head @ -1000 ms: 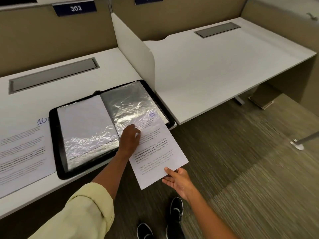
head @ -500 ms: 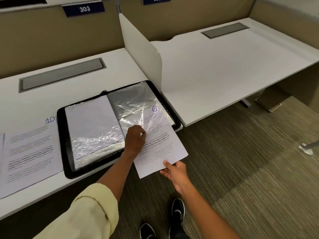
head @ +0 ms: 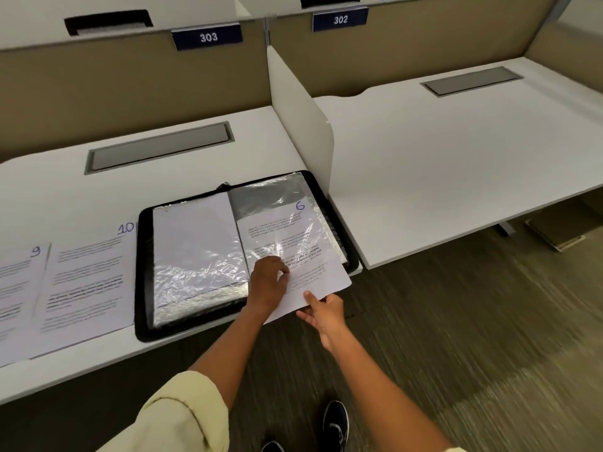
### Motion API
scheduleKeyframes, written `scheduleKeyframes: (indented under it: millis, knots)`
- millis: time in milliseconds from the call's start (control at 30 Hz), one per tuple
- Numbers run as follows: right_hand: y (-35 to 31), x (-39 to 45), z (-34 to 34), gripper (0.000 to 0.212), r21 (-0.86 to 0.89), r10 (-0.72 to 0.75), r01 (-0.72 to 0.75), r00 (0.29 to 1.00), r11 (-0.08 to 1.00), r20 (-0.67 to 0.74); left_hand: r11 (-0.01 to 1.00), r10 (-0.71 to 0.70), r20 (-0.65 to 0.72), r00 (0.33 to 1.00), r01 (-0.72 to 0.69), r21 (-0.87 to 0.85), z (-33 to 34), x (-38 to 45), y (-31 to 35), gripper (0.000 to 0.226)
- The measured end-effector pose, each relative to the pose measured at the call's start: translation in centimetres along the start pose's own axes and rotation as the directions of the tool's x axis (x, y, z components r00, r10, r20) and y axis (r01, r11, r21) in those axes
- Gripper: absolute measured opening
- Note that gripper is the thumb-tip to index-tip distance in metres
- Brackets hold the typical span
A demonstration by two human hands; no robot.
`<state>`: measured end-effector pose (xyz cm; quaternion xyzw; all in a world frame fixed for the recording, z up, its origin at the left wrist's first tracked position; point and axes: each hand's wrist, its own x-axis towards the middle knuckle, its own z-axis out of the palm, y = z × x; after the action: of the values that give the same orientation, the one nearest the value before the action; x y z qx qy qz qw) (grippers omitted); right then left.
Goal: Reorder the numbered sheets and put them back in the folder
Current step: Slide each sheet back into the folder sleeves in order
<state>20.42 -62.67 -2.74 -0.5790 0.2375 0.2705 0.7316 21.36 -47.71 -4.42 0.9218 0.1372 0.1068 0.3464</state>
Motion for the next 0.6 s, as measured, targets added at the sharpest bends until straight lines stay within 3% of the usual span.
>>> scheduleKeyframes:
  millis: [233, 600]
  knots:
    - [1.4, -0.1, 0.2, 0.017, -0.178, -0.038, 0.037, 0.999, 0.983, -0.005, 0.999, -0.039, -0.043, 0.998, 0.039, -0.007, 0.5, -0.3, -0.1, 0.004]
    - [-1.3, 3.1, 2.8, 0.020, -0.145, -0.060, 0.072, 0.995, 0.987, 0.084, 0.993, -0.099, -0.088, 0.991, 0.094, -0.067, 0.7, -0.4, 0.5, 0.006]
